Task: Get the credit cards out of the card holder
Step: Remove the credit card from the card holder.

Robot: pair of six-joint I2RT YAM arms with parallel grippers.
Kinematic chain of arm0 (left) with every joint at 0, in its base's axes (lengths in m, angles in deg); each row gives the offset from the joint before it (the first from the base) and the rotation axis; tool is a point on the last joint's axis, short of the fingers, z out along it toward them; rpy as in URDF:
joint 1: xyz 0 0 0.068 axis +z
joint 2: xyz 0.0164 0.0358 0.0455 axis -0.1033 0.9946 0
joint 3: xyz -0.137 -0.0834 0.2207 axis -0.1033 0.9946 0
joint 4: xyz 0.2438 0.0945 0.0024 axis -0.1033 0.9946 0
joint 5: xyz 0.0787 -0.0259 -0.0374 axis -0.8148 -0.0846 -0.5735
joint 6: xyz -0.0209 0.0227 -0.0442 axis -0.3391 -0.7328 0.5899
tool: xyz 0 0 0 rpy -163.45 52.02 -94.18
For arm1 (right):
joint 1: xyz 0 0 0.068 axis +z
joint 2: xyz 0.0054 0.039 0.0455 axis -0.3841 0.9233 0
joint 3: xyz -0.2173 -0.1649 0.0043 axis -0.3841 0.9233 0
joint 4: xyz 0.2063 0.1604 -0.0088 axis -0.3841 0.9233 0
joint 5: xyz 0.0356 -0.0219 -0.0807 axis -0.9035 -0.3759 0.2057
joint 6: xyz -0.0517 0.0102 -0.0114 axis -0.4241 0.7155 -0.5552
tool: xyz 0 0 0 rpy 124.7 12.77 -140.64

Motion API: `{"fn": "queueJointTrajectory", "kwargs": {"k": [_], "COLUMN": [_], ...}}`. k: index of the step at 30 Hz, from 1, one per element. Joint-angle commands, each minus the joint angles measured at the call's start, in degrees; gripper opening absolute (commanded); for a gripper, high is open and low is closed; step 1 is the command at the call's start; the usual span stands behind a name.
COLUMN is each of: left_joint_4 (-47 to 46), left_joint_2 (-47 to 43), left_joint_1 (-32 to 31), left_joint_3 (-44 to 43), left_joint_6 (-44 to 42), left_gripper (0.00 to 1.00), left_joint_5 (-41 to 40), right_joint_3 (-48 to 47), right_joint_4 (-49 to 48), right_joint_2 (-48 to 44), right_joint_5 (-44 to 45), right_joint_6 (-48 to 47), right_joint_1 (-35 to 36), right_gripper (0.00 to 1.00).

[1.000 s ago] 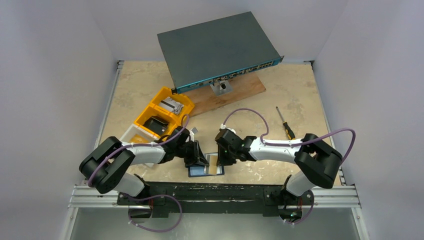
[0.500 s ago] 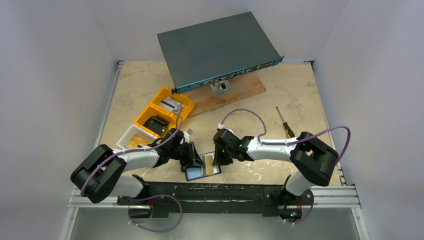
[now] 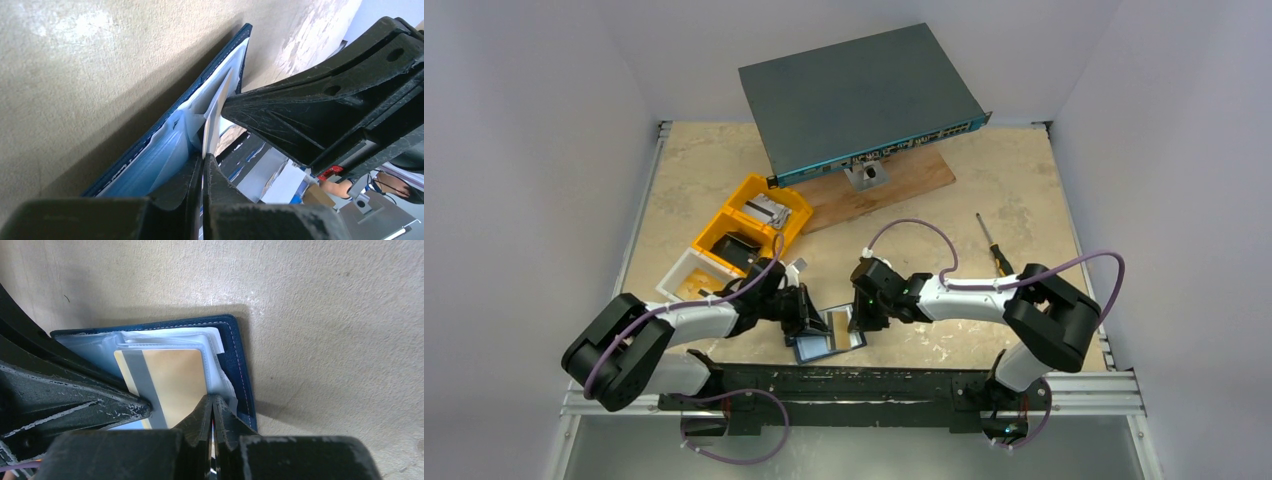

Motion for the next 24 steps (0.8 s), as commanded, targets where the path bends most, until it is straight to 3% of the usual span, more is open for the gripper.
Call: {"fn": "queueJointTrajectory", "kwargs": {"k": [1,18,21,24], "left_joint_4": [-4.6,12.3,12.5,12.0], "left_joint_2": [-1.7,-3.4,-3.6,-3.2], "left_joint_1": [1.1,4.5,4.8,4.9], "left_joint_3": [0.0,-3.1,-3.1,-2.9], "left_joint_6": [-0.4,-9.5,-9.8,-9.6], "left_gripper": [0.0,0.0,0.04,0.0], "left_joint_5": [3.5,1.0,0.7,0.7], "right_joint_3": [3.5,4.4,4.4,4.4], "right_joint_4": [5.8,5.2,5.1,5.0], "right_joint_2": [2.5,2.2,2.3,2.3], "right_joint_5": [4.6,4.3,4.2,4.1], "right_joint_6": [0.4,0.5,0.3,0.2], "right_joint_1": [0.0,-0.8,-0.8,-0.9], "right_gripper": [0.0,0.0,0.0,0.0]}}
